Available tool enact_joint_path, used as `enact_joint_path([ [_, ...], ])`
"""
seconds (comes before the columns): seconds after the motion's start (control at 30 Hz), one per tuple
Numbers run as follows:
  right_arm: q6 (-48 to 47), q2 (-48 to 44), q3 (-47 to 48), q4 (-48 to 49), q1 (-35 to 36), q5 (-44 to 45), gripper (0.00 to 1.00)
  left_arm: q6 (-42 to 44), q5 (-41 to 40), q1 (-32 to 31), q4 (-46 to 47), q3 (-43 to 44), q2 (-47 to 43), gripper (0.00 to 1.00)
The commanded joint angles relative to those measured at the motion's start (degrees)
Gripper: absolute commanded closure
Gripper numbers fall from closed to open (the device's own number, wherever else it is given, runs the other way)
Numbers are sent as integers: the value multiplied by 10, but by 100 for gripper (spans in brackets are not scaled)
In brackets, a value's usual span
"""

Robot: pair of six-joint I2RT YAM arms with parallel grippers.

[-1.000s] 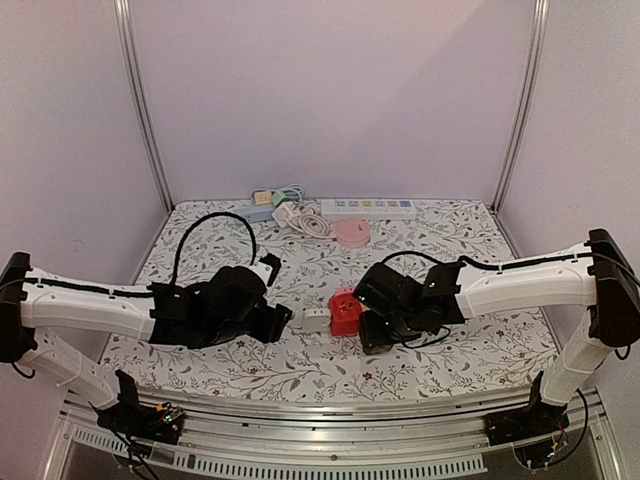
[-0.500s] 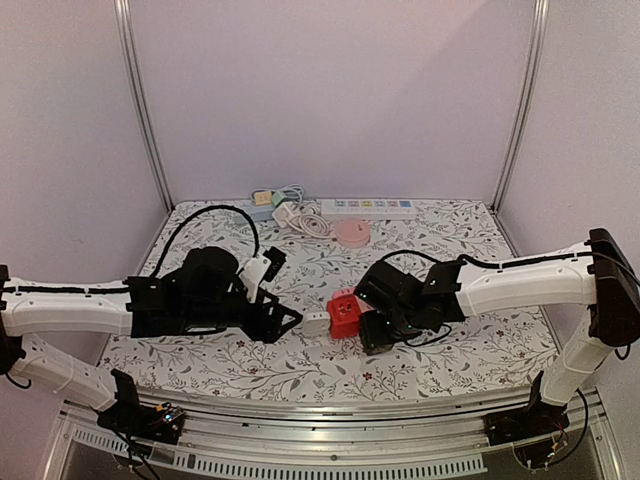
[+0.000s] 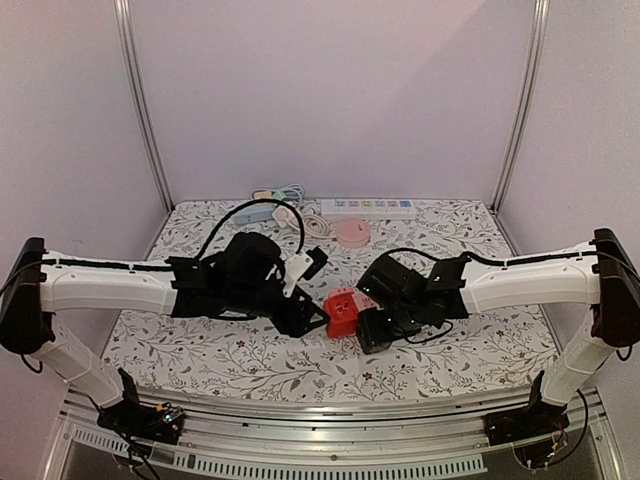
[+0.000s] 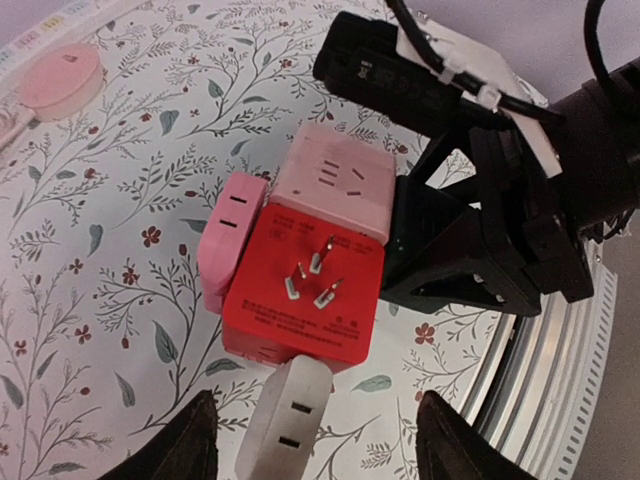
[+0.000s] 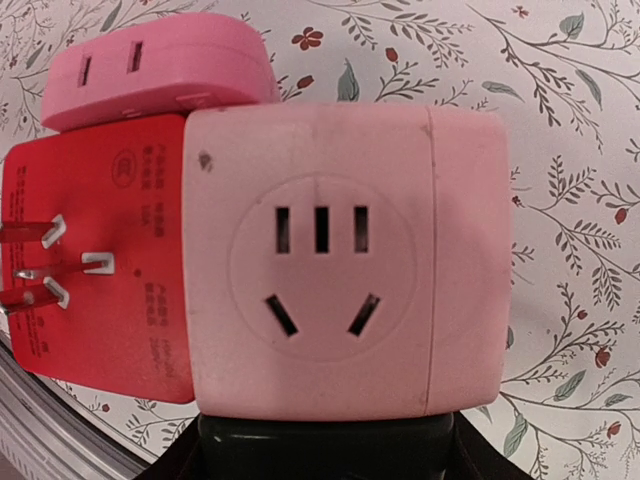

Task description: Pull the plug off the socket

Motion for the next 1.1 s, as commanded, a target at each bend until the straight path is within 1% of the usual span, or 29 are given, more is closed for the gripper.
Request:
enact_joint_path([
  [0.0,-10,-35,13,54,-7,-14,54,19,33,5,-9,26,35,38],
  [0.43,-27,-34,10,63,-21,-38,54,23,7,1,-29,19,38,46],
  [0.57,-27,-30,10,67,-22,-43,53,25,-11,-5,-38,20,42,55],
  [0.8,-27,-25,12,68,-25,-49,53,35,-36,-15,-50,22,45,56],
  [0.97,-25,-23,12,70,-24,-54,53,38,-36,-18,-56,26,47,61],
  [1.07,-26,-23,11,70,-25,-57,53,42,-35,-22,-58,30,48,67],
])
